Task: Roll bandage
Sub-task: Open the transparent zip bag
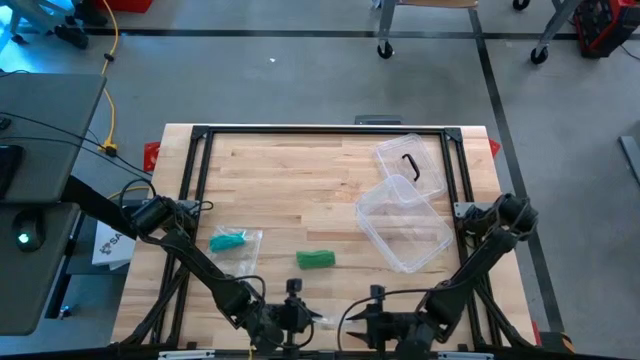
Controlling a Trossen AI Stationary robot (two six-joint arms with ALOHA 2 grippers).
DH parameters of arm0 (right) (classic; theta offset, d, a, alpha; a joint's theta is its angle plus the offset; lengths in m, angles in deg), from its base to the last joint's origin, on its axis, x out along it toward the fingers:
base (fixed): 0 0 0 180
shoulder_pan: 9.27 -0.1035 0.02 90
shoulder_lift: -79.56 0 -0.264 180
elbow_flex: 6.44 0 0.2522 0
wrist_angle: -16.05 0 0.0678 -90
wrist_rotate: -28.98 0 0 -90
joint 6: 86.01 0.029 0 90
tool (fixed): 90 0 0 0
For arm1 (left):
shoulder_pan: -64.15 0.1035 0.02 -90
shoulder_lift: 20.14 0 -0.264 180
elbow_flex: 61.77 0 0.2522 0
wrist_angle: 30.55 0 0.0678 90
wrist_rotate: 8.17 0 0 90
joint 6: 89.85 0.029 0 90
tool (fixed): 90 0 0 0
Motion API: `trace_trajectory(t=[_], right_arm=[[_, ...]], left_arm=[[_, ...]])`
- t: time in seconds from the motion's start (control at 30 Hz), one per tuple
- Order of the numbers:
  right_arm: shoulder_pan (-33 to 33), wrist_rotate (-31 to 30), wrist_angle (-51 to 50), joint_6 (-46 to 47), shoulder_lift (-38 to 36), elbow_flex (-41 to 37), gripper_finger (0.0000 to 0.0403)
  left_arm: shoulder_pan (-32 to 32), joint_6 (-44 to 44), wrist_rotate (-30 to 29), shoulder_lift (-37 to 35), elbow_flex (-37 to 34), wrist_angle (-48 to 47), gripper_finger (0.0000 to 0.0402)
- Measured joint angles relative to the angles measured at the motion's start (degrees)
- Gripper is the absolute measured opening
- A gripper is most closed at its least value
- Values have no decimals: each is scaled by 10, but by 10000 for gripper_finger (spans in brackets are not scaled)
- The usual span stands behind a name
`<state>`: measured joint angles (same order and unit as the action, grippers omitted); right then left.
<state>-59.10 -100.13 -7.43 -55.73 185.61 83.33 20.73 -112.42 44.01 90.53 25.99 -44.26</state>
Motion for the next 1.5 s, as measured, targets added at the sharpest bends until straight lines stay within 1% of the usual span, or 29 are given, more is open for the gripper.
trace_trajectory(t=[0.17,0.27,0.33,0.43,0.57,0.7,0.83,0.9,1.0,1.13,1.2,1.33,1.43,1.5], right_arm=[[-29,-59,-55,20,-29,0,108],[-38,-69,-74,15,-30,0,95],[-37,-78,-68,-7,-22,0,89],[-33,-115,-65,-29,3,0,85],[-30,-150,-67,-18,11,0,84],[-31,-153,-69,-7,11,0,84],[-40,-132,-96,31,-5,0,84],[-44,-136,-115,56,-6,0,84],[-39,-142,-126,68,-3,0,84],[-27,-144,-122,67,-3,0,84],[-24,-142,-113,50,-2,0,84],[-19,-113,-81,4,-2,0,84],[-18,-109,-70,-15,-2,0,68],[-18,-109,-67,-22,-2,0,37]], left_arm=[[0,-23,-3,0,0,-19,0],[0,-24,-4,0,0,-18,0],[0,-24,-4,0,0,-18,0],[0,-27,-2,0,0,-18,0],[0,-29,-2,0,0,-18,0],[0,-32,-1,0,0,-19,0],[0,-34,3,0,0,-19,0],[0,-33,3,0,0,-19,0],[1,-34,3,0,0,-19,0],[2,-34,4,0,0,-19,0],[2,-33,3,0,0,-18,0],[2,-33,6,0,0,-18,0],[2,-33,7,0,0,-18,0],[3,-33,7,0,0,-18,0]])
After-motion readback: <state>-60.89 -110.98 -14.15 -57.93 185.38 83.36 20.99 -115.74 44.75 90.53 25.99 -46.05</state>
